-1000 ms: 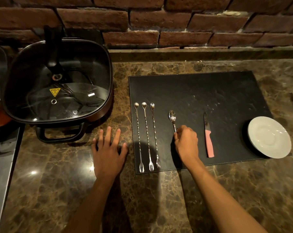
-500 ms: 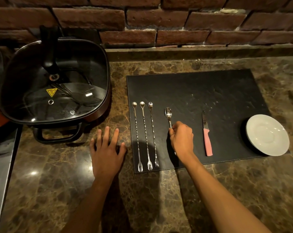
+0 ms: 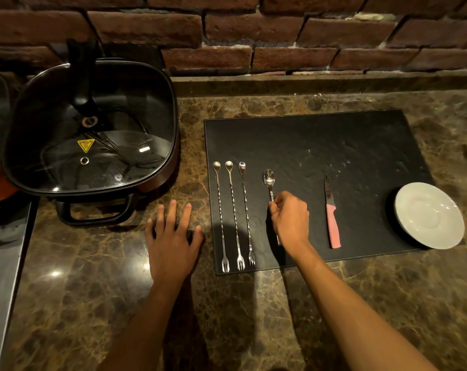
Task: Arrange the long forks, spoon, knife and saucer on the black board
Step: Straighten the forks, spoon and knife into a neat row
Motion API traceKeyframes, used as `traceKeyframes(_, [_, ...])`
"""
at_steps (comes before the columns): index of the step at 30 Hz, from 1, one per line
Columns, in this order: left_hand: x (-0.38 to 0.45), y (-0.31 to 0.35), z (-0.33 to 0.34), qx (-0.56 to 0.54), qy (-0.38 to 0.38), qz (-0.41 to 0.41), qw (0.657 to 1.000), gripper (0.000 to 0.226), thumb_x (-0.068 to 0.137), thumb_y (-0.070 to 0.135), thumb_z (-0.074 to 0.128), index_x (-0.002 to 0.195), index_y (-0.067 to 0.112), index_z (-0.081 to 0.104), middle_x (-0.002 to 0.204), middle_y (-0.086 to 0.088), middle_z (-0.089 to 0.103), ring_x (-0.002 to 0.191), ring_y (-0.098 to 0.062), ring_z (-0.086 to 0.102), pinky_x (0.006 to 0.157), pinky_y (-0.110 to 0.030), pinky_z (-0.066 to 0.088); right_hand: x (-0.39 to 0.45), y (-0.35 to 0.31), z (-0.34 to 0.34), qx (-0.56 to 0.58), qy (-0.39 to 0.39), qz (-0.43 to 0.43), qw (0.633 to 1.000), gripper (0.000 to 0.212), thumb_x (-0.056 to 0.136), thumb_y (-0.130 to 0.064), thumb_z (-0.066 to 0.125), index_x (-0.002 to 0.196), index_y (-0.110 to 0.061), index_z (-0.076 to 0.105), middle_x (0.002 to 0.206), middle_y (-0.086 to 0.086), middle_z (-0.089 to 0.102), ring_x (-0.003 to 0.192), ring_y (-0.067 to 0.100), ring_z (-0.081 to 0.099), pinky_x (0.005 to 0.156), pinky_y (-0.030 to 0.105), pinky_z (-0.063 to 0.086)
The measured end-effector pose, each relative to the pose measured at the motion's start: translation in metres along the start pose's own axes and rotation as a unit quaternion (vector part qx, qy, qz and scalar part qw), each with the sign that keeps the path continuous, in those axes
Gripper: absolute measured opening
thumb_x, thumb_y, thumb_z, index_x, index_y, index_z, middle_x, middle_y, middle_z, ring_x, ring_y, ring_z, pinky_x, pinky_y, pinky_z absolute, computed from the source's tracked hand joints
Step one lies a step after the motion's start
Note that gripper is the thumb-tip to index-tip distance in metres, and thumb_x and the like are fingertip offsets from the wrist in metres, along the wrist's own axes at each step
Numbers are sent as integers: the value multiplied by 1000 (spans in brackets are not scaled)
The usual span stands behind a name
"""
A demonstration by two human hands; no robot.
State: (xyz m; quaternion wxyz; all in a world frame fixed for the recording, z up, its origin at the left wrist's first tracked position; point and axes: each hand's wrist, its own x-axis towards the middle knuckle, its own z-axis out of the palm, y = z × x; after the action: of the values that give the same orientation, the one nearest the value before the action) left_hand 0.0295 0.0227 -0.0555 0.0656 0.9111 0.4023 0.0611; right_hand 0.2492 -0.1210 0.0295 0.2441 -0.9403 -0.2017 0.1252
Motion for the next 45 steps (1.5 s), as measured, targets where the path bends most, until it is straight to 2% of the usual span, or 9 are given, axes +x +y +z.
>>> traceKeyframes(6, [-1, 1, -2, -1, 3, 1, 1000, 63, 99, 55, 35, 155, 27, 38, 166, -8, 31, 155, -33, 23, 120, -55, 20, 1, 3, 4, 6, 8, 2, 1000, 12, 90, -21, 62, 87, -10, 60, 84, 12, 66, 77, 33, 63, 66, 39, 52])
traceKeyframes(13, [1, 10, -15, -7, -29, -24, 999, 63, 97, 52, 34, 155, 28, 40, 163, -9, 37, 152, -33, 30, 120, -57, 25, -5, 15, -9, 49, 10, 23, 998, 27, 94, -30, 53, 77, -9, 57, 78, 11, 63, 75, 31, 58, 63, 31, 37])
traceKeyframes(19, [-18, 33, -34, -95, -2, -61, 994, 66, 93, 48, 37, 149, 16, 52, 163, -16, 37, 153, -37, 29, 122, -58, 22, -15, 71, -52, 61, 39, 51, 996, 23, 94, -21, 51, 88, -4, 65, 89, 19, 68, 86, 36, 62, 74, 40, 50])
traceKeyframes(22, [-41, 69, -43, -137, 14, -71, 988, 64, 93, 46, 38, 146, 15, 54, 164, -15, 35, 154, -34, 26, 124, -55, 20, -17, 100, -72, 77, 51, 62, 994, 18, 91, -14, 52, 86, -6, 67, 88, 16, 70, 84, 34, 64, 72, 37, 49])
traceKeyframes(26, [-82, 131, -39, -120, -6, 54, 991, 60, 90, 41, 46, 144, 16, 57, 158, -18, 44, 147, -39, 39, 118, -53, 34, -14, 124, -86, 85, 37, 80, 992, 16, 89, -13, 53, 86, -8, 67, 89, 14, 69, 85, 31, 63, 75, 38, 49])
traceKeyframes(29, [-111, 177, -23, -100, -70, 201, 972, 64, 90, 46, 53, 150, 24, 47, 162, -12, 39, 150, -35, 36, 119, -48, 27, -7, 129, -86, 89, 9, 77, 993, 13, 90, -15, 54, 89, -8, 66, 91, 12, 67, 87, 30, 63, 76, 40, 51])
traceKeyframes(32, [-126, 207, -8, -50, -108, 295, 948, 70, 92, 56, 54, 155, 30, 38, 165, -5, 33, 152, -29, 31, 124, -46, 24, -3, 129, -83, 76, -9, 65, 995, 16, 90, -17, 56, 98, -7, 65, 97, 14, 66, 92, 32, 62, 79, 39, 51])
traceKeyframes(37, [-125, 217, 3, 28, -141, 331, 932, 71, 93, 63, 48, 155, 29, 39, 167, -4, 31, 155, -28, 25, 123, -48, 16, -1, 127, -73, 53, -23, 28, 998, 21, 91, -26, 58, 105, -10, 61, 104, 11, 62, 93, 29, 60, 74, 30, 39])
traceKeyframes(45, [-126, 219, 0, 17, -168, 317, 933, 68, 92, 62, 50, 152, 31, 45, 164, -3, 36, 154, -27, 29, 120, -49, 21, 4, 126, -67, -21, -49, 24, 998, 28, 91, -29, 61, 110, -9, 57, 107, 11, 57, 95, 31, 59, 81, 40, 47])
